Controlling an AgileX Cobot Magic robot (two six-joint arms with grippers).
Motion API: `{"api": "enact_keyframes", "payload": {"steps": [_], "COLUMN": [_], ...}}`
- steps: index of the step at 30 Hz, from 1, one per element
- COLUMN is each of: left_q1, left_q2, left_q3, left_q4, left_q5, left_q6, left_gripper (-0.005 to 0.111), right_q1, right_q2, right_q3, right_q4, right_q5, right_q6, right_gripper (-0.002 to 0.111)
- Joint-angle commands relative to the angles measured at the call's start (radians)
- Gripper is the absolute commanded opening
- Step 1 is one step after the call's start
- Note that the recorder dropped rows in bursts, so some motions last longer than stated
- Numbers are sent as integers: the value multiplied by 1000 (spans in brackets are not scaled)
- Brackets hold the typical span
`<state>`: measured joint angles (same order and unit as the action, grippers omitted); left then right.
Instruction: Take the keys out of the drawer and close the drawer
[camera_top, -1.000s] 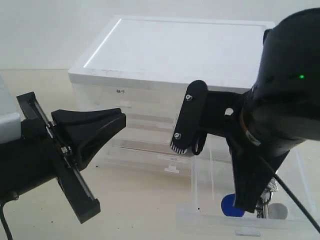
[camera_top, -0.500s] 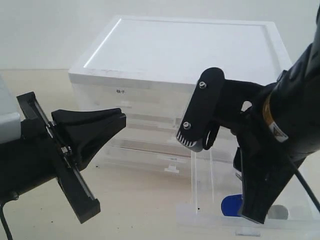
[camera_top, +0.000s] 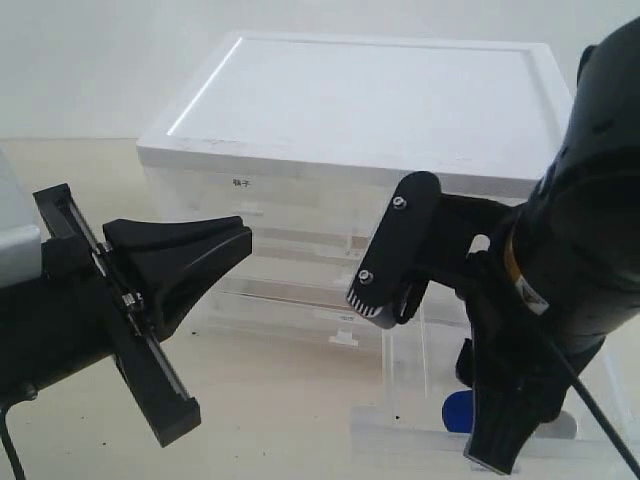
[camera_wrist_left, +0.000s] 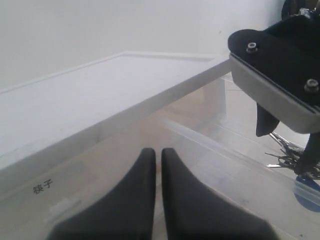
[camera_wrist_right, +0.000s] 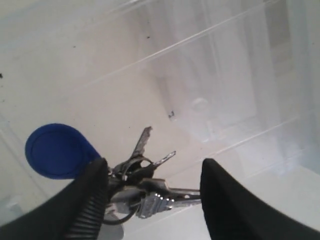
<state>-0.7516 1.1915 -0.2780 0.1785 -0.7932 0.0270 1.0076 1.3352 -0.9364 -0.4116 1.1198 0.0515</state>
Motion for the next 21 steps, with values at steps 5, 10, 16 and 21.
{"api": "enact_keyframes", "payload": {"steps": [5, 10, 16, 21], "left_q1": [2, 2, 2, 2], "left_q2": [-5, -5, -5, -5], "left_q3": [5, 5, 5, 5], "left_q4": [-1, -1, -1, -1], "left_q5": [1, 1, 1, 1], "left_q6": [-12, -12, -12, -12], "left_gripper": [5, 5, 5, 5], "right_q1": [1, 1, 1, 1], "right_q2": [1, 1, 8, 32], "right_q3": [0, 0, 5, 61], "right_q4": [146, 110, 111, 73], "right_q5": [101, 101, 73, 32], "right_q6": [-161, -135, -133, -115], "right_gripper": [50, 50, 50, 43]}}
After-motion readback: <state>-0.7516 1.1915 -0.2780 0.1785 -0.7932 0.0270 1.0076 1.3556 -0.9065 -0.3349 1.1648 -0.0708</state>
